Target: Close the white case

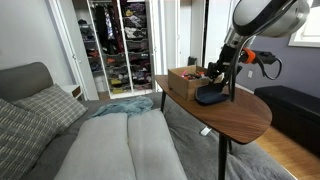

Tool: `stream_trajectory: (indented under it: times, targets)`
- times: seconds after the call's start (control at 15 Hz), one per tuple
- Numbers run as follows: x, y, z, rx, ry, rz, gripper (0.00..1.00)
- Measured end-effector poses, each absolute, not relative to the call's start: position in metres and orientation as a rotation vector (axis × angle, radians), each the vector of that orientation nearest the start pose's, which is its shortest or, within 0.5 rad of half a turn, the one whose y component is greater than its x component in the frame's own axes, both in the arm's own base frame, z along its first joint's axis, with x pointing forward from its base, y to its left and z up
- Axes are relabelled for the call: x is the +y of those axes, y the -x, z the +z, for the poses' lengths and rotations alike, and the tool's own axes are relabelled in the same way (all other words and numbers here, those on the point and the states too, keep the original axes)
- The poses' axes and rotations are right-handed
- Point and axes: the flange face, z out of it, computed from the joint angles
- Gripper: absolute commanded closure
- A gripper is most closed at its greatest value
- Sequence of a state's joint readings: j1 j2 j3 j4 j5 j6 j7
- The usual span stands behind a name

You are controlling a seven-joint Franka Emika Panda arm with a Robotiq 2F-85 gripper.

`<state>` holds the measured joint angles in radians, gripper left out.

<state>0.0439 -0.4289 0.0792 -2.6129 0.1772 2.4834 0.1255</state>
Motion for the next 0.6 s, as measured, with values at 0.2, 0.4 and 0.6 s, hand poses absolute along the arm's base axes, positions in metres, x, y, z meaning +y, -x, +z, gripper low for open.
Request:
stream_trajectory:
  times: [0.2, 0.4, 0.6]
  targets:
    - [0.0513, -0.4153, 0.4187, 0.188, 2.964, -0.52, 0.88]
    - [0.0527, -0.4145, 0.4198, 0.177, 2.951, -0.599, 1.0]
    - [0.0546, -0.4155, 0.4237, 0.167, 2.939, -0.651, 1.0]
